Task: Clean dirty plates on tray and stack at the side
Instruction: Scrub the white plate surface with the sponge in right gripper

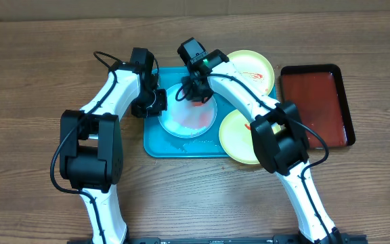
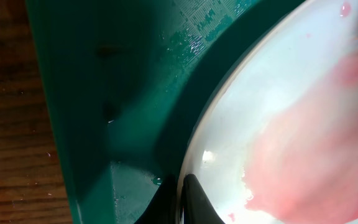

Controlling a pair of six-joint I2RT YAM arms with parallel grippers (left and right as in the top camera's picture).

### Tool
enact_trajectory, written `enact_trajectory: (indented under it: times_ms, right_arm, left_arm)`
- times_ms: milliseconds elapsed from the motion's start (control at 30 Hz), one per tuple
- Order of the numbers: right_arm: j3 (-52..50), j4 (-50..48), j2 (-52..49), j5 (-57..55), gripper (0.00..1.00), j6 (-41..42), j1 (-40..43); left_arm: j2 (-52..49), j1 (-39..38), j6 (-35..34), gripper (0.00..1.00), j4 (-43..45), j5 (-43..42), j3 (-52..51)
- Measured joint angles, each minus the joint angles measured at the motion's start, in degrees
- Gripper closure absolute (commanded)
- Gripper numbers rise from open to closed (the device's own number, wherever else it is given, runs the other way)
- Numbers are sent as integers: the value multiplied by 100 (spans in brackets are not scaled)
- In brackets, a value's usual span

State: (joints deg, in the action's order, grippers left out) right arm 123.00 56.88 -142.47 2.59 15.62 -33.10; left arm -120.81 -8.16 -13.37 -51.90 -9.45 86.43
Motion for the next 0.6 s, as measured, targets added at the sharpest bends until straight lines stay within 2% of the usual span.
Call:
enact_trajectory:
  times_ms: [167, 333, 600]
  right_arm:
    - [0, 72, -33, 765, 96, -44, -46]
    - [39, 841, -33, 1176, 96, -66, -199]
    - [76, 1967, 4, 721, 96, -22, -216]
  left_arm:
    - [0, 0, 0, 96, 0, 0, 0]
    - [0, 0, 4, 95, -81, 15, -2]
    - [0, -2, 4, 96, -85, -17, -4]
